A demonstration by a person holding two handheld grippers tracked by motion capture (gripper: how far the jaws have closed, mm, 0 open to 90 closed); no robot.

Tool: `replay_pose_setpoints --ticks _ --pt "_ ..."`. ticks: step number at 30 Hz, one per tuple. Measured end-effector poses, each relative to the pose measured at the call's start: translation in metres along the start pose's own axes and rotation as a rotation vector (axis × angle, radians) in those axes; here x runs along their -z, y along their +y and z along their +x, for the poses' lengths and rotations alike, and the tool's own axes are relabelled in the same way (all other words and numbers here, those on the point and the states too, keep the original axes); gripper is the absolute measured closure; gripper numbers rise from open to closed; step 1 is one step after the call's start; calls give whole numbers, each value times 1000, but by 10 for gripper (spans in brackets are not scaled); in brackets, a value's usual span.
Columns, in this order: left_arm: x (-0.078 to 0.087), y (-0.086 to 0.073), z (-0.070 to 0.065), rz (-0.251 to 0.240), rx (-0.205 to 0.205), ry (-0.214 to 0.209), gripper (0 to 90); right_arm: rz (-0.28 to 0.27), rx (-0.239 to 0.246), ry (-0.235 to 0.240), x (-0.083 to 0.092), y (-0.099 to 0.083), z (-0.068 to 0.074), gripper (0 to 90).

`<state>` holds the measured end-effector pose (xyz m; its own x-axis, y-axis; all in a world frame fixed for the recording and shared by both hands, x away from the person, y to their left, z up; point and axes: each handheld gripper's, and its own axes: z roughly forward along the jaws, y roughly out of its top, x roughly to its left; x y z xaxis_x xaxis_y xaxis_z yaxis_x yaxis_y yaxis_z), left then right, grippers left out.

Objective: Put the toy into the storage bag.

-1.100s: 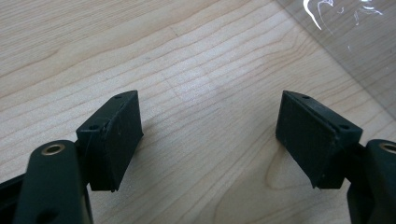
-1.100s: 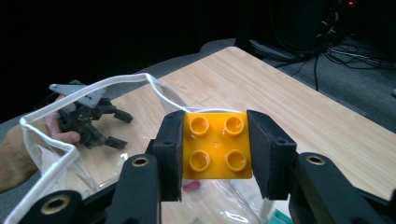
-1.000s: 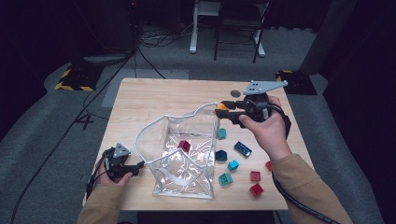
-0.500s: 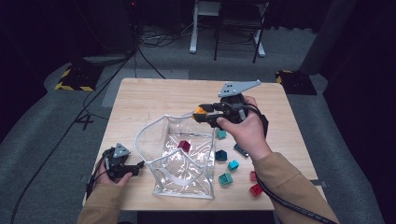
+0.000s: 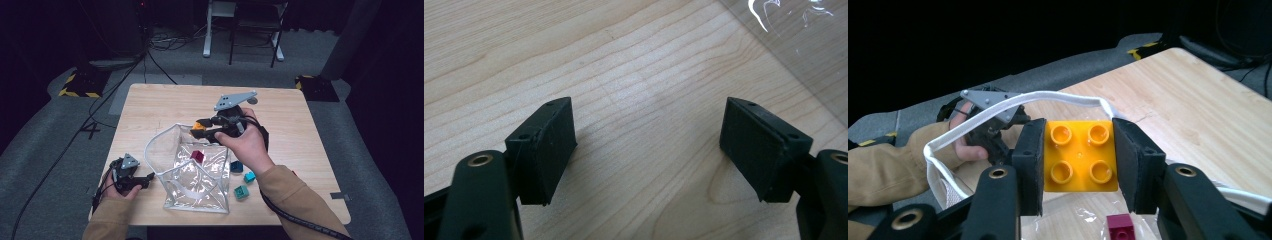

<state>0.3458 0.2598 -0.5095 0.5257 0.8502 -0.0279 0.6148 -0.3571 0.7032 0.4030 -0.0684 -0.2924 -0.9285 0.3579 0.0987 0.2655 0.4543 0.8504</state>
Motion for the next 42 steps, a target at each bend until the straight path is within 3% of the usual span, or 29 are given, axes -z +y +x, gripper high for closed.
replay_pose_setpoints --ticks 9,22,25,32,42 --pt "0 0 0 0 1 -1 226 65 -6 28 -21 -10 4 590" --pt "0 0 0 0 -1 -1 225 178 -6 31 -31 -21 6 587" --pt "0 0 0 0 -1 -2 225 166 -17 27 -31 -22 6 449" --pt "0 0 0 1 -2 -1 224 98 7 3 -9 -13 6 392" --pt "0 0 0 1 -2 -1 224 45 9 -92 36 -12 -6 388"
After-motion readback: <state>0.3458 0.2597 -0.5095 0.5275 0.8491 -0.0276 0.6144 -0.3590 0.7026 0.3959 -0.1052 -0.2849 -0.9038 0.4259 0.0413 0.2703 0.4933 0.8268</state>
